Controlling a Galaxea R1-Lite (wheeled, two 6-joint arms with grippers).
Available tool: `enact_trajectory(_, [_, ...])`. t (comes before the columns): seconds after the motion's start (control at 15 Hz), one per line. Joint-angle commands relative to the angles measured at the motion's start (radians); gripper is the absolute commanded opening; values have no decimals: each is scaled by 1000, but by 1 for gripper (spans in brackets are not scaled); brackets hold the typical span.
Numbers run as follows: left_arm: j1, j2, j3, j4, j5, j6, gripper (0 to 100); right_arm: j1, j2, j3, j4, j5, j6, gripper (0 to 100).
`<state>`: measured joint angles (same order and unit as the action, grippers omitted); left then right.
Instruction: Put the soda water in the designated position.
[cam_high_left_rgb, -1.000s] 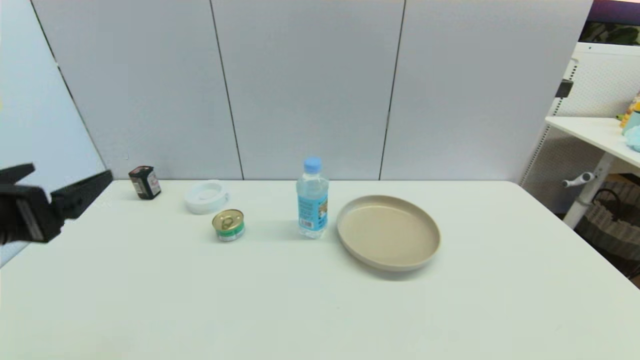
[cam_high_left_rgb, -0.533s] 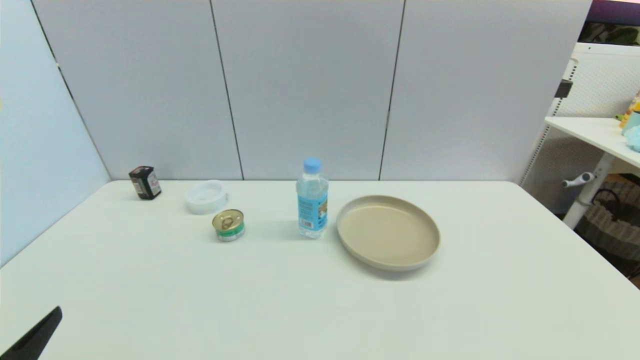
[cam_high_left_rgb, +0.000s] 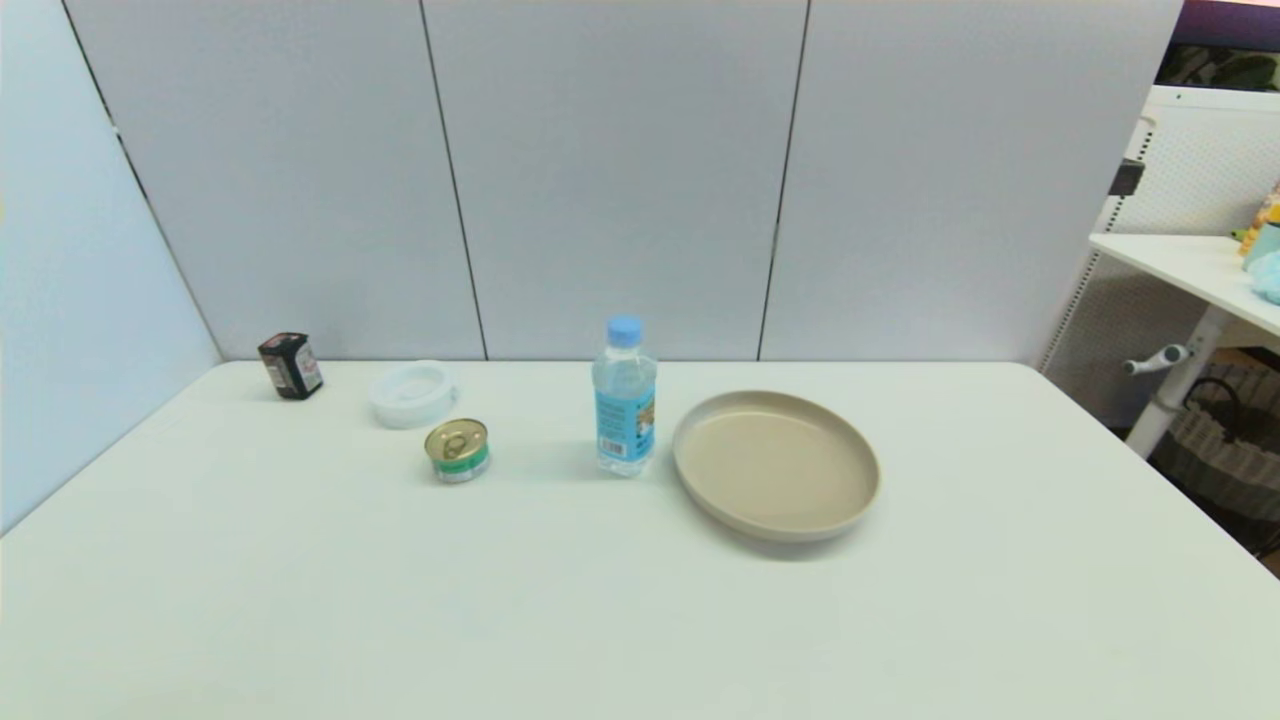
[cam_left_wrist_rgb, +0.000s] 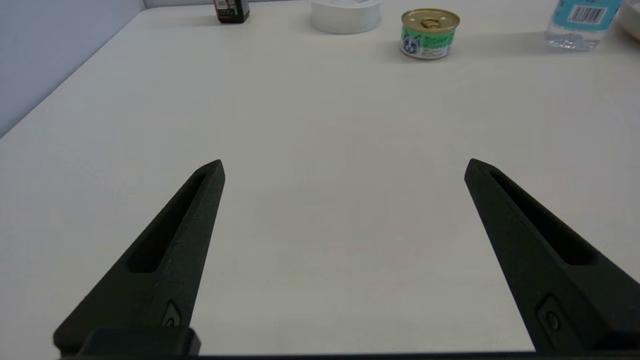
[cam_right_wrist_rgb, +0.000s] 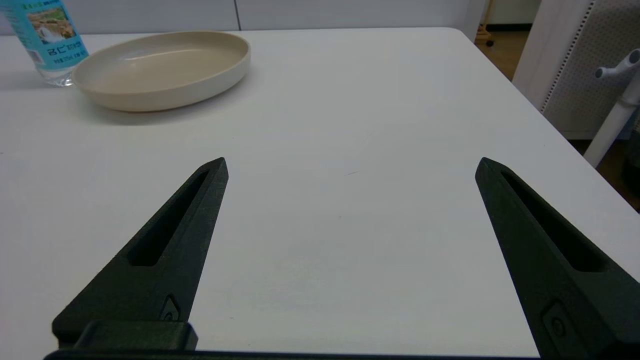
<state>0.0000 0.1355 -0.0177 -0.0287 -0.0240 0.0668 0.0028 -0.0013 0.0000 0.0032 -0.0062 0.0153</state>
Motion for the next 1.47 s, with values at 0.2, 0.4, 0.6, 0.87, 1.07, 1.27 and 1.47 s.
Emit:
enact_trajectory(0.2, [9, -136, 16, 32, 9, -30, 100, 0, 1, 2, 0, 0, 0, 100])
enact_trajectory(0.4, [9, -136, 19, 21, 9, -15, 100, 0, 1, 2, 0, 0, 0, 100])
enact_trajectory(0.6, [9, -136, 19, 15, 3, 57, 100, 2, 1, 2, 0, 0, 0, 100])
enact_trajectory(0.87, [8, -137, 18, 16, 3, 77, 100, 0, 1, 2, 0, 0, 0, 100])
enact_trajectory(1.07, [8, -137, 19, 16, 3, 57, 100, 0, 1, 2, 0, 0, 0, 100])
enact_trajectory(1.27, [8, -137, 19, 24, 9, -24, 100, 0, 1, 2, 0, 0, 0, 100])
enact_trajectory(1.47, [8, -137, 19, 27, 9, -41, 100, 2, 1, 2, 0, 0, 0, 100])
